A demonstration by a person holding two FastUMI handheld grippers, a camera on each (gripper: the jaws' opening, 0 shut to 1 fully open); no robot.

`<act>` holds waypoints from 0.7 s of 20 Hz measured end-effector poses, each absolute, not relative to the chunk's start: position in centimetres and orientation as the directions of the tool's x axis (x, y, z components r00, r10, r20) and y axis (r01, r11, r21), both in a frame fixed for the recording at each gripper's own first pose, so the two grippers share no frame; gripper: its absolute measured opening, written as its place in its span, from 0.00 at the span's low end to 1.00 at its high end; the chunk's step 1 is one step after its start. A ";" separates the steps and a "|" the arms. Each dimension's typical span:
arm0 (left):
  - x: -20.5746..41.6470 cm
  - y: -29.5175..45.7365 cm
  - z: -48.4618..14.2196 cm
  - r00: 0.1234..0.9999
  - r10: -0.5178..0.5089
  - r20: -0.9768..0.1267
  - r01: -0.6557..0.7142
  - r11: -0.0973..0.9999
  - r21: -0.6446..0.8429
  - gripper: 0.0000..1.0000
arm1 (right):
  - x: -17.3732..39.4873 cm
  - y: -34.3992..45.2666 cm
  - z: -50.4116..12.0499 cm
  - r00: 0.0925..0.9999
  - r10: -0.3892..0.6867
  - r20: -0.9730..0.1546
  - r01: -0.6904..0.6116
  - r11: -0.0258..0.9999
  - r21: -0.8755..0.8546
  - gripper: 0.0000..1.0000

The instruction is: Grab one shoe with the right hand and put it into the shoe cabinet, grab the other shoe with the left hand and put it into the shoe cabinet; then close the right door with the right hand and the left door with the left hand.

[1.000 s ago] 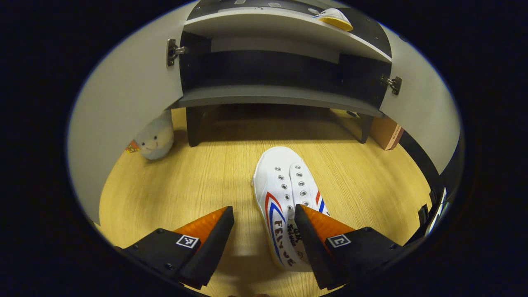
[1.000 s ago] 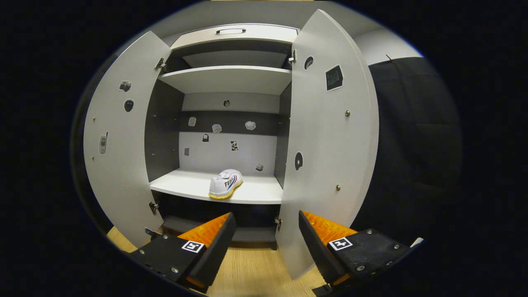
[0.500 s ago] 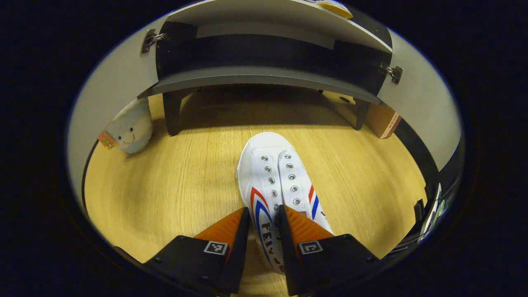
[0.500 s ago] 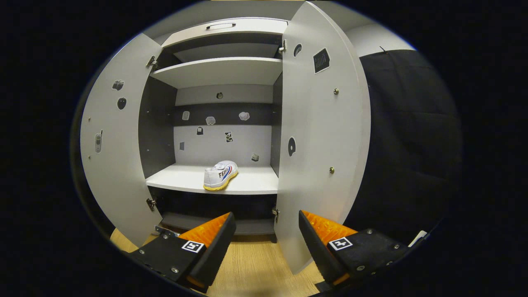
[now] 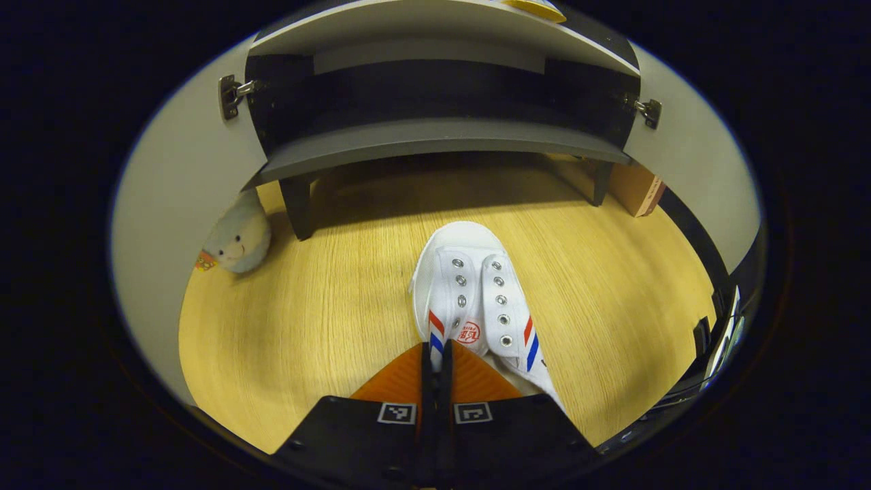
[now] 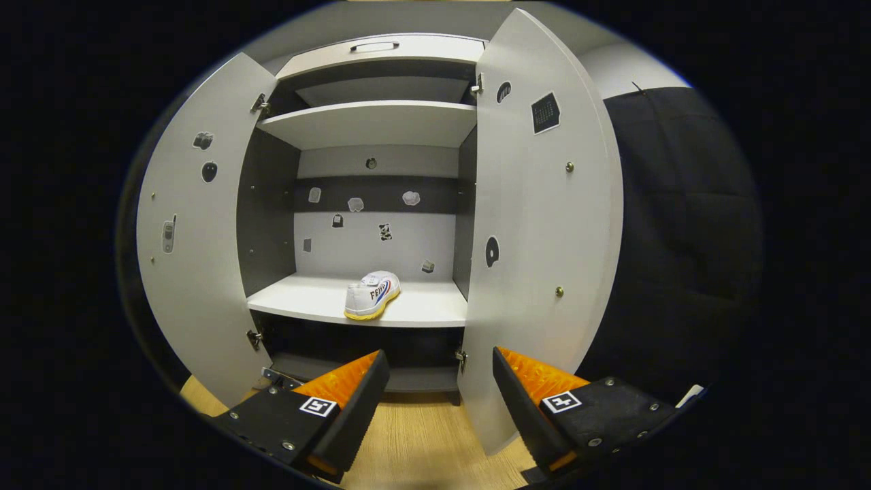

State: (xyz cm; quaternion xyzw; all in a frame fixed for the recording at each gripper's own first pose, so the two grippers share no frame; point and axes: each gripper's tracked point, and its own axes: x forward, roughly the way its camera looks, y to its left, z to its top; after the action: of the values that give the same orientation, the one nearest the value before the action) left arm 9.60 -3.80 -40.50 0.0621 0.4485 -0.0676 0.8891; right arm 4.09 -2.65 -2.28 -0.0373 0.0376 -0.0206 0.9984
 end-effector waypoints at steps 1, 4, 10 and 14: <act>9.7 -3.7 -40.1 0.587 -0.067 -0.807 0.165 0.986 0.038 0.06 | 4.2 -2.5 -2.2 0.997 -0.037 -0.071 0.032 0.997 -0.073 0.94; 10.0 -3.6 -38.8 0.588 -0.081 -0.804 0.135 0.991 -0.001 0.06 | 4.3 -1.5 -2.4 0.997 -0.005 -0.076 0.000 0.998 -0.067 0.94; 10.3 -3.0 -37.4 0.624 -0.110 -0.774 0.103 0.993 -0.057 0.06 | 3.9 -0.6 -2.4 0.997 0.031 -0.064 -0.036 0.997 -0.067 0.94; 10.6 -3.0 -37.5 0.672 -0.153 -0.725 0.134 0.987 -0.084 0.06 | 3.4 -0.6 -2.2 0.998 0.041 -0.050 -0.044 0.997 -0.062 0.94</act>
State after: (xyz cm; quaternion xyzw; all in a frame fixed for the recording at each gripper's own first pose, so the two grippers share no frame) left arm 10.56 -2.98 -37.50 -0.0118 0.3973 -0.0783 0.9143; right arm 3.43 -0.58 -2.17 -0.0315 0.0243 0.0212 0.9990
